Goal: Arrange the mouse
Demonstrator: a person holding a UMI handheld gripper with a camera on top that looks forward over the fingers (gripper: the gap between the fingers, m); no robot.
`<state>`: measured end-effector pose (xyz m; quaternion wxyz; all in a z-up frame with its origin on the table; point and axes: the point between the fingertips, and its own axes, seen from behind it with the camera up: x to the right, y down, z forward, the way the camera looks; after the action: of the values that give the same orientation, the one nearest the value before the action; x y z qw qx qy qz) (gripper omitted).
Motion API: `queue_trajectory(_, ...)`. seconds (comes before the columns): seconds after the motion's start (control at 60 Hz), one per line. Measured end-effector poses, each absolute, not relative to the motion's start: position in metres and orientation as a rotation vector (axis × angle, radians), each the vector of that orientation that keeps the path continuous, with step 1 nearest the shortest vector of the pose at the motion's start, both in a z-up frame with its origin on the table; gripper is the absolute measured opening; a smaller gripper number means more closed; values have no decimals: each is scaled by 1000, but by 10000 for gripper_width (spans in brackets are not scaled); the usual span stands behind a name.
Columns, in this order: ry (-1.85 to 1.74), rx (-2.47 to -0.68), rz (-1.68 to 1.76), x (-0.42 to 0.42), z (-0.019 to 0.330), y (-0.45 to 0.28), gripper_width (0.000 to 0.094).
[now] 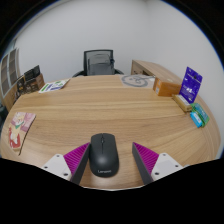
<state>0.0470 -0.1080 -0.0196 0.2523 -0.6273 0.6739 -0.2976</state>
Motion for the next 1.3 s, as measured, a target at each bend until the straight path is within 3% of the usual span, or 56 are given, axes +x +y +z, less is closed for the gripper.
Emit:
queue_trajectory(0.05,1834,-1707,-791,46,-22,-103,787)
queue_trajectory(0.1,1815,-1720,-782,46,-22,-97,467)
queue_trajectory(0.217,1849,-1745,-818,44,-21,-101,423)
queue_trajectory(0.317,1900,-1694,-771,44,-20,-99,330)
queue_trajectory(0.383,1891,-1699,-744,45,-8,-90,316)
queue_trajectory(0.5,1809,-1700,-805,59,49,-55,318)
queue_trajectory(0.633,1667,-1688,-777,85,113,51,319)
queue_trajectory(0.717,1577,-1691,-762,101,134,130,317)
queue_trajectory(0.833,1535,-1715,-705,112,115,228,316)
queue_trajectory(0.967,1551,-1773,-681,115,63,300,318)
queue_trajectory(1.2,1645,-1831,-717,97,-7,319,345)
queue_trajectory(1.3,1677,-1800,-763,94,-12,314,381)
